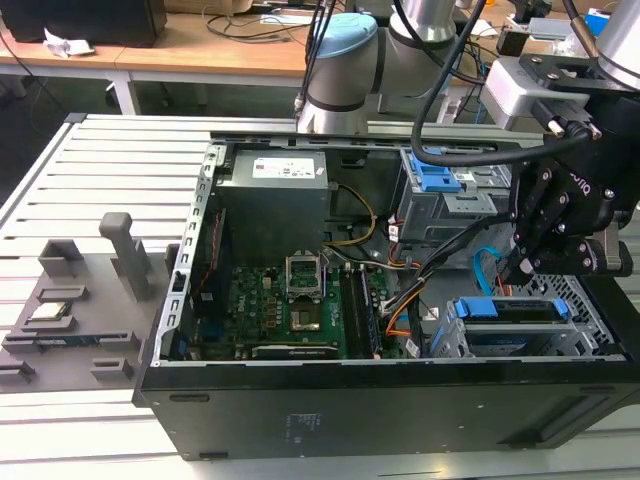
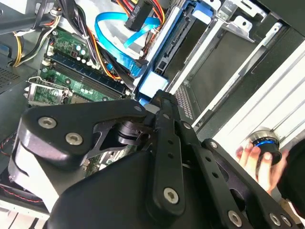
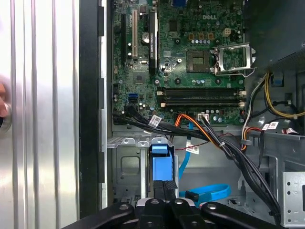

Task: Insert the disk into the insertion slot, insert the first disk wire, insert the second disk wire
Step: 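Insert the disk into the insertion slot, then insert the first disk wire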

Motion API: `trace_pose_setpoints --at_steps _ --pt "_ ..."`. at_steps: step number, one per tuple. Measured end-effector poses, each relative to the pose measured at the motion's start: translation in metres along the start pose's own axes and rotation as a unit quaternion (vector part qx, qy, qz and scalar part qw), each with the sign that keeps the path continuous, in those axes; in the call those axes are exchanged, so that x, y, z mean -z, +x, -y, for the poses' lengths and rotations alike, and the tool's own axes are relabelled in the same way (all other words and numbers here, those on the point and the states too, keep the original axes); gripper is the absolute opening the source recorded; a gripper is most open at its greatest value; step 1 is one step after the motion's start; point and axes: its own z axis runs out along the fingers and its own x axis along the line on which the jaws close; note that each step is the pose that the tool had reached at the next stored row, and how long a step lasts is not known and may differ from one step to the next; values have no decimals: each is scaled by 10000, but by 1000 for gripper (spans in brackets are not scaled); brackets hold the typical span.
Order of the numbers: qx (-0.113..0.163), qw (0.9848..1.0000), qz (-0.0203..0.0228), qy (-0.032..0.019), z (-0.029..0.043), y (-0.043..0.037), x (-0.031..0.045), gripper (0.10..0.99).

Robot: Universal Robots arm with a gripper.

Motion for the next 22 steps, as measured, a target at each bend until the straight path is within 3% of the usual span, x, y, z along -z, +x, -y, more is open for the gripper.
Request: trace_pose_setpoints --at_steps 8,12,15,19,22 --pt "0 10000 1 0 2 0 -2 106" --pt "-1 10000 -10 0 99 -11 -58 106" --pt "-1 10000 -26 0 212 -92 -72 106" --pt "-2 10000 -40 1 293 -217 -75 106" --pt "-2 10000 -54 1 351 -372 -80 106"
